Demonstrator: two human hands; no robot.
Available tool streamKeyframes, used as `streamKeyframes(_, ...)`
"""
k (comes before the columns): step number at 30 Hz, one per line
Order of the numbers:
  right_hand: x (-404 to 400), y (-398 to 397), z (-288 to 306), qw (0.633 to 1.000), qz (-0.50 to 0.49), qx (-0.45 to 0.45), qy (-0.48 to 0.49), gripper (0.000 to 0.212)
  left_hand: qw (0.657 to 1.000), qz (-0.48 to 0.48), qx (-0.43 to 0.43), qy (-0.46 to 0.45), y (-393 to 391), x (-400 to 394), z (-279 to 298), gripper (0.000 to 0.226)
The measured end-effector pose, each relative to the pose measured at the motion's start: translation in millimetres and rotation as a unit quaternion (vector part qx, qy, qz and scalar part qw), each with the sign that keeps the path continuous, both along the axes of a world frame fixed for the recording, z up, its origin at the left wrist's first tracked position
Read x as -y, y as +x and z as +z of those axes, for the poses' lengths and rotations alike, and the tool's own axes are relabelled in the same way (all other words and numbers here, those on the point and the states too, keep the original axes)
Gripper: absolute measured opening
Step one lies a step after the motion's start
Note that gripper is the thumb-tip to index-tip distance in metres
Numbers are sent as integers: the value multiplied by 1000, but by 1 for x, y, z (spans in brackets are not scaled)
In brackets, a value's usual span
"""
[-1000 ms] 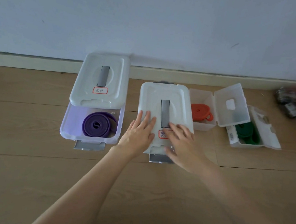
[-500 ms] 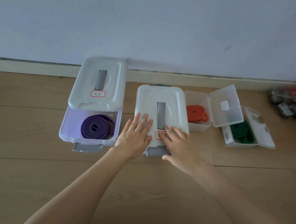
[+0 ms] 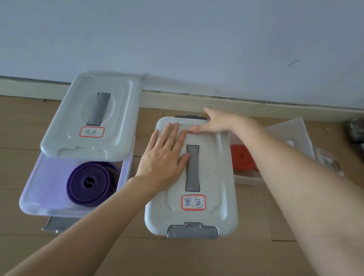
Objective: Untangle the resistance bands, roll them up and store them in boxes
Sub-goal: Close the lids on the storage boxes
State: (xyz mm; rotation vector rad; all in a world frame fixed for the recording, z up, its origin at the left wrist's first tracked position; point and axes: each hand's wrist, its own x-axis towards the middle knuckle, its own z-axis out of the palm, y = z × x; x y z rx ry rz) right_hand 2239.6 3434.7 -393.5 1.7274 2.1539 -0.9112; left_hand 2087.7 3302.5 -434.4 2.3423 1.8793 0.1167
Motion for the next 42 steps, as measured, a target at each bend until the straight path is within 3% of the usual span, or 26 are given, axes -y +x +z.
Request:
streamKeyframes(3,-3,2,-5,988,-64,-139,5,56,1000,4,2,4,2,-1,-2,61)
streamKeyframes(6,8,0,-9,975,-69,-192,85,41,1000,9,-11,-4,4,-1,0,61)
streamKeyframes(9,15,-5,0,978,-62,-174,101,40,999,9,0,-32,3,-2,10,60)
streamKeyframes(11,19,-12,13,987,-51,-112,100,42,999,-3,36,-36,-6,-3,25,57)
streamKeyframes(13,26,-29,25,985,-44,-86,140,48,996,3,78,33,-31,-1,44,51)
streamKeyframes(15,44,-62,33,970,-62,-153,180,49,987,50,117,99,-68,3,59,45)
streamKeyframes(17,66,-104,32,958,-70,-227,159,50,977,138,125,101,-113,7,65,47)
streamKeyframes(20,87,-160,15,950,-121,-269,104,59,951,272,147,6,-169,11,58,55)
streamKeyframes(22,92,-181,2,947,-157,-267,81,62,917,331,213,-69,-190,11,51,56)
streamKeyframes(25,98,-189,-6,933,-178,-303,74,60,875,369,302,-88,-202,14,45,50)
streamKeyframes(30,158,-182,-3,906,-171,-351,166,55,879,364,306,29,-205,65,55,41)
streamKeyframes(36,214,-178,-17,933,-152,-310,107,57,893,369,252,-57,-196,119,39,55)
streamKeyframes(39,194,-176,-13,956,-127,-253,78,58,869,364,327,-76,-204,111,33,56)
streamKeyframes(42,189,-176,-8,977,-28,-114,176,63,840,357,401,-73,-208,107,29,52)
